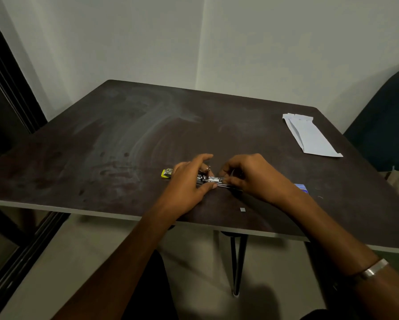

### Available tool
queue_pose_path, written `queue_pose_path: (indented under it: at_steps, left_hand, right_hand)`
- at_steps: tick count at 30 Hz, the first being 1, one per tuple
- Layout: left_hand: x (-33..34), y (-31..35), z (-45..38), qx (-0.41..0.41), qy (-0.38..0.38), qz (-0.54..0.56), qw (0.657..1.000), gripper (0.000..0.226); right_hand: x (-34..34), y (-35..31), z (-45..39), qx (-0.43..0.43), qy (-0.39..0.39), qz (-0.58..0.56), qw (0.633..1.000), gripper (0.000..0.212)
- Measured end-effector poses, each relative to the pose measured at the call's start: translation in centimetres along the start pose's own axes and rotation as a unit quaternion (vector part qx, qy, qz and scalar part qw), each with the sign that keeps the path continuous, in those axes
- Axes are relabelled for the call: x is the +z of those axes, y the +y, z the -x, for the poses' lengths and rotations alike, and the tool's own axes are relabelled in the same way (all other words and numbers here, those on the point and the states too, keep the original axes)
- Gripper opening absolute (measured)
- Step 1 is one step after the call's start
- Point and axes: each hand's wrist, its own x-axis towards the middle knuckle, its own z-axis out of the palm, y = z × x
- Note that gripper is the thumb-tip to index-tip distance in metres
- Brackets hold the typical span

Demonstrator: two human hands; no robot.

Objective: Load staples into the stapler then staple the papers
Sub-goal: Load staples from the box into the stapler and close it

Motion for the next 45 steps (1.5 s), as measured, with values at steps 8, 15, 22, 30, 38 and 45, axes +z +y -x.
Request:
queue_pose_path:
  at_steps: [8,15,22,30,38,45]
  left_hand:
    - [0.0,0.2,0.0,-0.003,0.006,0.007,1.0,0.064]
    - [-0.1,0.2,-0.1,-0.009,0.001,0.009,1.0,0.065]
    - [-0.1,0.3,-0.1,-0.014,0.0,0.003,1.0,0.065]
    - [-0.2,0.6,0.0,-0.007,0.005,0.017,1.0,0.06]
    - [-0.5,1.0,0.1,-0.005,0.007,0.017,1.0,0.06]
    - [-0.7,1.3,0.2,0.004,0.01,0.014,1.0,0.058]
  right_hand:
    - [-0.2,0.0,-0.1,-0.01,-0.001,0.001,1.0,0.014]
    - [-0.2,0.1,-0.2,-0.027,-0.004,0.015,1.0,0.015]
    - [-0.3,0.6,-0.1,-0.054,-0.012,0.027,0.998,0.016]
    - [-0.7,1.5,0.9,-0.067,-0.012,0.029,0.997,0.023]
    - [-0.4,2.0,1.1,-0.063,-0.022,0.048,0.997,0.023]
    - [-0.3,2.4,2.2,-0.06,-0.019,0.045,0.997,0.027]
